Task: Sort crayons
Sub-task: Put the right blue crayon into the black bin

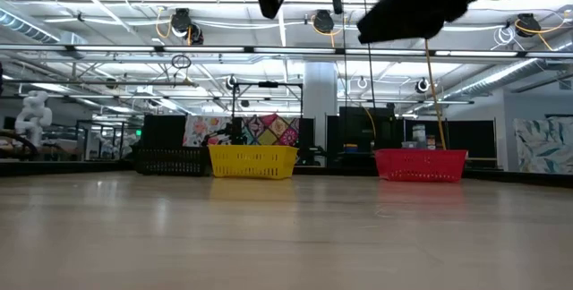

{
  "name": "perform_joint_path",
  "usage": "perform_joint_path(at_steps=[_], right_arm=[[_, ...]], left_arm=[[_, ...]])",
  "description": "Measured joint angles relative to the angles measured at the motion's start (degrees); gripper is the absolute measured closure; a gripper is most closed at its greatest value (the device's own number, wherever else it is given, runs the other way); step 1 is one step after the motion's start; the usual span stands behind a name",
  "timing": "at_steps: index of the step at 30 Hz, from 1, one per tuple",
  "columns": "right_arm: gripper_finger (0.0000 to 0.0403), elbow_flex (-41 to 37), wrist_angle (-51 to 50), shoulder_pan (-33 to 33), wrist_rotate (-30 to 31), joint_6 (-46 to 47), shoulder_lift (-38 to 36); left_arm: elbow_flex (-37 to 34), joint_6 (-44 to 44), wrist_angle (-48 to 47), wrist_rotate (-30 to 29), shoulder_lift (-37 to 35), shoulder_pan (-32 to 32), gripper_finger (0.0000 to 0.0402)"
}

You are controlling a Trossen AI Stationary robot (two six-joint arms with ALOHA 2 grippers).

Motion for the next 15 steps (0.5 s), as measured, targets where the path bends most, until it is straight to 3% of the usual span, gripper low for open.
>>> perform_joint_path(at_steps=[8,15], right_arm=[[0.0208,0.00,-9.04,0.02,-0.17,10.92,0.00],[0.0208,0.00,-11.11,0.02,-4.25,17.08,0.00]], left_arm=[[0.03,1.88,-7.47,-5.91,-0.56,0.51,0.0389],[0.07,1.51,-22.55,-10.77,-1.24,4.30,0.0389]])
